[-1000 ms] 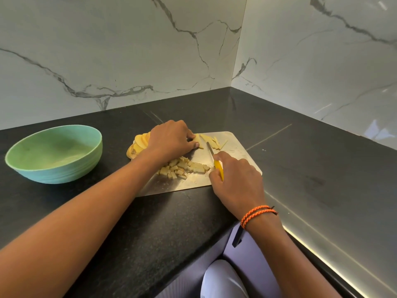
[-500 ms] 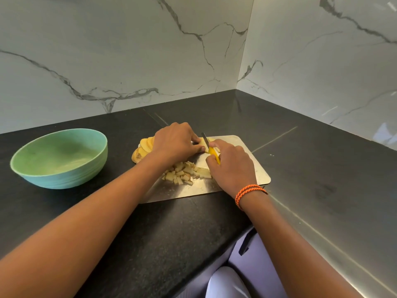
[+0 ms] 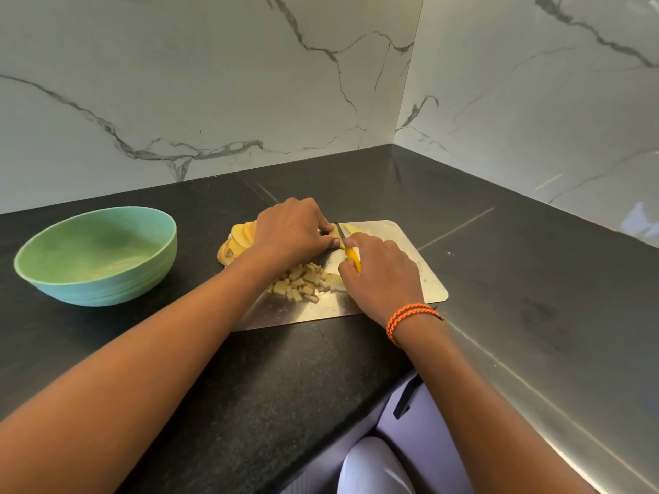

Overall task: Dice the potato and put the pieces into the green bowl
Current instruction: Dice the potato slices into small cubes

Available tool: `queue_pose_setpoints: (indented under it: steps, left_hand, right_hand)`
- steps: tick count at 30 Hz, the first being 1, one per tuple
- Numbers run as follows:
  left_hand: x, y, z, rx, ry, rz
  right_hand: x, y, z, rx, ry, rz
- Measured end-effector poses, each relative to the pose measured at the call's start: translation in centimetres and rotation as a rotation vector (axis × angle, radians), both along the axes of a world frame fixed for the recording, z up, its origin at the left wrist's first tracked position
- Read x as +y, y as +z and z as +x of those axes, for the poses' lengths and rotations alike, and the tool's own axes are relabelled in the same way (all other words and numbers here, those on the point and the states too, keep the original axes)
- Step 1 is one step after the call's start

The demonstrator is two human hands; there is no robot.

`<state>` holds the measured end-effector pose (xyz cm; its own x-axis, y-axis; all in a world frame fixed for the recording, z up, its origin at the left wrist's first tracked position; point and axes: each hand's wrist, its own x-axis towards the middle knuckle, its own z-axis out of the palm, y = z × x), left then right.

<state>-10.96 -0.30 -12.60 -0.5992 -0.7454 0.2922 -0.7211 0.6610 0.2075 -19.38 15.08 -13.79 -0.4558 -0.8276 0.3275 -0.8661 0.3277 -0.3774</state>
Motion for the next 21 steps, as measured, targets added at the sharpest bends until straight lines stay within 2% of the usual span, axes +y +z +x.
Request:
queue_pose_setpoints:
  steps: [14, 21]
  left_hand:
    - [0.5, 0.0, 0.1, 0.017, -0.011, 0.027]
    - [0.4, -0.1, 0.0, 0.045, 0.001, 0.036]
  right_hand:
    - [5.4, -0.2, 0.6, 0.022, -0.020, 0.045]
    - [3.4, 0.1, 0.3, -0.048, -0.034, -0.078]
